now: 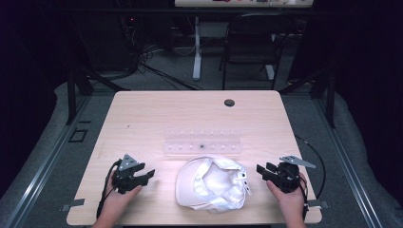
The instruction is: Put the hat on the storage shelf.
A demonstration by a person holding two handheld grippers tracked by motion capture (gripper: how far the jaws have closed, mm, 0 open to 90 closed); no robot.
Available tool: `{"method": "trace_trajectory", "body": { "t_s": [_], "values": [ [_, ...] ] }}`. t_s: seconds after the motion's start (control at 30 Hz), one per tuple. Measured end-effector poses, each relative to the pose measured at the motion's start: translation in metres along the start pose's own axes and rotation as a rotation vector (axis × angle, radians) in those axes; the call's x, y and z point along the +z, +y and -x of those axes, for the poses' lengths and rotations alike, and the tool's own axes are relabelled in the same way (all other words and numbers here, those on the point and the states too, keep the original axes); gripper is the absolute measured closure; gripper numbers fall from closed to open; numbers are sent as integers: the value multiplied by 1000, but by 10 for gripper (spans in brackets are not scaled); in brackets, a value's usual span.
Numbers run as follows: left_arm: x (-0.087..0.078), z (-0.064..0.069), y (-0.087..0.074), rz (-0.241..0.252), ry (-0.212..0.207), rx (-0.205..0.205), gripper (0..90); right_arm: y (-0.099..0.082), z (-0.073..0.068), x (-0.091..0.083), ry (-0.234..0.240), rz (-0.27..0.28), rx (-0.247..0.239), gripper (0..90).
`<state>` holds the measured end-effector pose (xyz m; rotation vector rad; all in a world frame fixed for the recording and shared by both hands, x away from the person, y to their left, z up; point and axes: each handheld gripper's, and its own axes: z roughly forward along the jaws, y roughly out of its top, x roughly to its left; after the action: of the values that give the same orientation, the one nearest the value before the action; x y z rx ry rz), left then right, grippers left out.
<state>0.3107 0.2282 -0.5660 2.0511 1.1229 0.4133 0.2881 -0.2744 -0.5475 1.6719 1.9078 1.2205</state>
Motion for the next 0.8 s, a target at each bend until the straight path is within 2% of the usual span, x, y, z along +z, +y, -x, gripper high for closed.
{"method": "trace_trajectory", "body": {
  "t_s": [0.07, 0.2, 0.27, 0.37, 0.5, 0.57, 0.63, 0.8],
  "values": [
    [-1, 0, -1, -4, 5, -9, 472, -1, -3, 0, 7, 1, -14, 517],
    [-3, -2, -1, 5, 0, -20, 470, -1, -6, 0, 39, -7, -12, 523],
    [-3, -2, -1, 7, -2, -25, 471, -1, -6, 0, 34, -3, -12, 534],
    [-4, -4, 0, 14, -22, -44, 479, -2, -4, -1, 51, 0, 8, 542],
    [-3, -3, 1, 13, -31, -45, 484, -2, -2, -1, 74, 6, 22, 544],
    [-2, -2, 1, 16, -29, -45, 488, -2, -2, -2, 125, 10, 71, 523],
    [-1, -1, 2, 16, -30, -52, 488, -1, -3, -3, 160, 6, 97, 498],
    [0, 3, 2, 13, -35, -33, 487, 3, -9, -8, 155, 6, 78, 497]
  ]
}}
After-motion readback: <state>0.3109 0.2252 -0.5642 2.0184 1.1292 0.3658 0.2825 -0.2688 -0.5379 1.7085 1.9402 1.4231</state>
